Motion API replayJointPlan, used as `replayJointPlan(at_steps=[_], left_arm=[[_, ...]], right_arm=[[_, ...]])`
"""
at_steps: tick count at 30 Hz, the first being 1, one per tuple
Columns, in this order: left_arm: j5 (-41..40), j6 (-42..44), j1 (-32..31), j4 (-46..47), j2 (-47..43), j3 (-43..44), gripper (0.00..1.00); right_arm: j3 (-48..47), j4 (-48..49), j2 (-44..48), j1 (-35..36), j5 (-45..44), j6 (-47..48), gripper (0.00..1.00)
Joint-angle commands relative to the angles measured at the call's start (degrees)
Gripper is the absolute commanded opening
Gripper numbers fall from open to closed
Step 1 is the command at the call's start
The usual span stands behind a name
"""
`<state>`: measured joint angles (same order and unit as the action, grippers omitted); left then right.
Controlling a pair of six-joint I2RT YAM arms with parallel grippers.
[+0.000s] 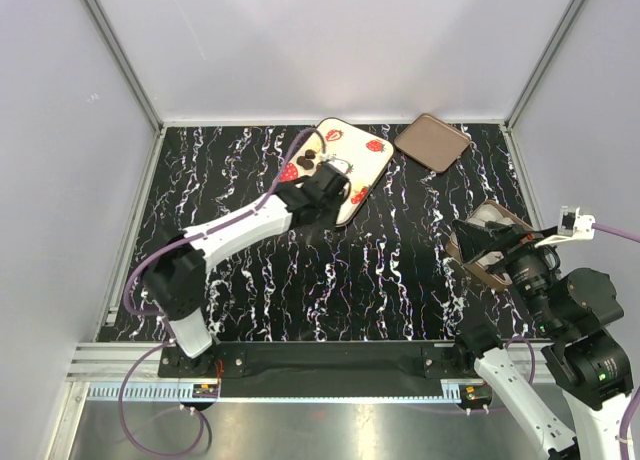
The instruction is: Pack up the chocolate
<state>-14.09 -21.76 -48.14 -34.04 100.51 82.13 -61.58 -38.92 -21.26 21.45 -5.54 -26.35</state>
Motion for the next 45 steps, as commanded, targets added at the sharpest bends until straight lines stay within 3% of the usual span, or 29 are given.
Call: replayJointPlan(at_steps=[1,7,45], left_arm=[[-4.46,-1.53,2.69,0.12,-6.81,-3.01,0.41],[-5.16,-0.13,4.98,-1.55,-5.06,-2.42,0.42],[4.24,-2.67,4.90,2.75,-3.65,-9.00,0.47]], right_arm=[[-0.29,0.77,0.34,-0.10,-0.70,0.16,0.99],[0.06,1.21,0.25,-0.10,-0.26,-0.28,0.99],[1.46,1.56,-0.10,-0.10,-0.26,-0.37,0.99]])
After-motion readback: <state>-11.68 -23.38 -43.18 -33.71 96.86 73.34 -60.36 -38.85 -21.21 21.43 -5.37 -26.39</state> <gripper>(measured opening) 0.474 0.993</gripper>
